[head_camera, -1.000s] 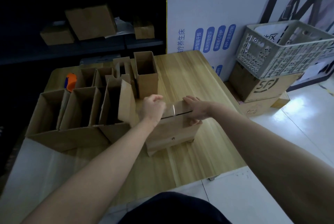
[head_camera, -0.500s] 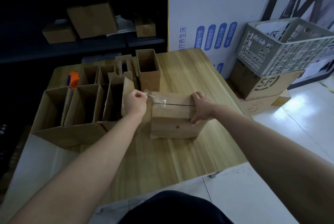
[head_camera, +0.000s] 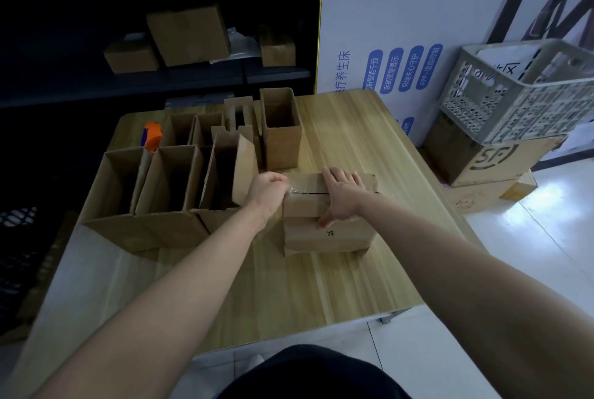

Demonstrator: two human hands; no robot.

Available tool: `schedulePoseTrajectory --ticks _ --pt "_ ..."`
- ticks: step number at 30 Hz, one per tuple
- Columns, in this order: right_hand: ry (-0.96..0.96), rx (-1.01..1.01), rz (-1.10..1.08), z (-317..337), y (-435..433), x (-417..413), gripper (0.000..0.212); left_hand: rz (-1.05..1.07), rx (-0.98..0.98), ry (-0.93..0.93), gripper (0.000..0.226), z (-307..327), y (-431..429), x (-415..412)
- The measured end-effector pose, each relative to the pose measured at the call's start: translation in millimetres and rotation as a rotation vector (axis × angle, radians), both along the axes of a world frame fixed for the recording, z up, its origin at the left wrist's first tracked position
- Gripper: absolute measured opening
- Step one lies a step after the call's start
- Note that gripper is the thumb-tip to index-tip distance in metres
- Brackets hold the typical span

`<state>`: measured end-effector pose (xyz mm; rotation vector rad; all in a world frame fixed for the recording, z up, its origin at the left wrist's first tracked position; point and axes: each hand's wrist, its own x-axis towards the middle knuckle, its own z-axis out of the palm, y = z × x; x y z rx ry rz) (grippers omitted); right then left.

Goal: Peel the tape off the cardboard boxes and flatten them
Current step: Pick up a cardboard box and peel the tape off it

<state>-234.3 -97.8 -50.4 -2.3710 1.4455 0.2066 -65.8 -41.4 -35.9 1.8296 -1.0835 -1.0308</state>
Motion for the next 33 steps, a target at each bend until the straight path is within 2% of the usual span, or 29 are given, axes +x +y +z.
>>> schedulePoseTrajectory --ticks 2,3,5,7,9,10,11,13,14,17,19,26,33 --pt "-0.001 0.021 0.006 2 0 -2 0.137 -0.136 0.056 -0.016 0.004 2 0 -3" --pt "-0.002 0.029 0.006 2 0 -2 0.137 -0.195 0.088 -0.035 0.012 2 -1 -6" --pt "-0.010 0.041 0.001 4 -1 -3 0.136 -0.270 0.159 -0.131 0.049 1 -3 -10" --pt "-0.023 0.050 -0.003 5 0 -3 0.135 -0.267 0.177 -0.400 0.076 -1 -6 -16" --pt "-0.045 0.050 -0.010 4 1 -5 0.132 -0.235 0.121 -0.735 0.073 -6 -8 -23" --pt "-0.058 0.051 -0.015 4 1 -7 0.131 -0.215 0.061 -0.832 0.062 -9 -9 -26" --pt "-0.069 0.055 -0.018 3 2 -8 0.130 -0.185 -0.011 -0.851 0.049 -11 -10 -28" --pt "-0.078 0.061 -0.014 3 1 -10 0.130 -0.112 -0.121 -0.712 0.033 -11 -10 -26" --pt "-0.079 0.067 -0.010 4 0 -11 0.130 -0.065 -0.137 -0.591 0.033 -11 -10 -24" --pt "-0.074 0.077 0.008 6 -4 -17 0.130 0.156 -0.110 -0.277 0.031 -8 -11 -8" --pt "-0.065 0.072 0.021 6 -5 -19 0.130 0.195 -0.077 -0.191 0.018 -11 -10 0" --pt "-0.002 0.039 0.076 -5 -6 -9 0.133 -0.036 -0.032 -0.096 0.009 -14 2 4" --pt "-0.012 -0.002 0.083 -5 -4 -14 0.130 -0.209 0.136 -0.175 0.036 -5 -6 5"
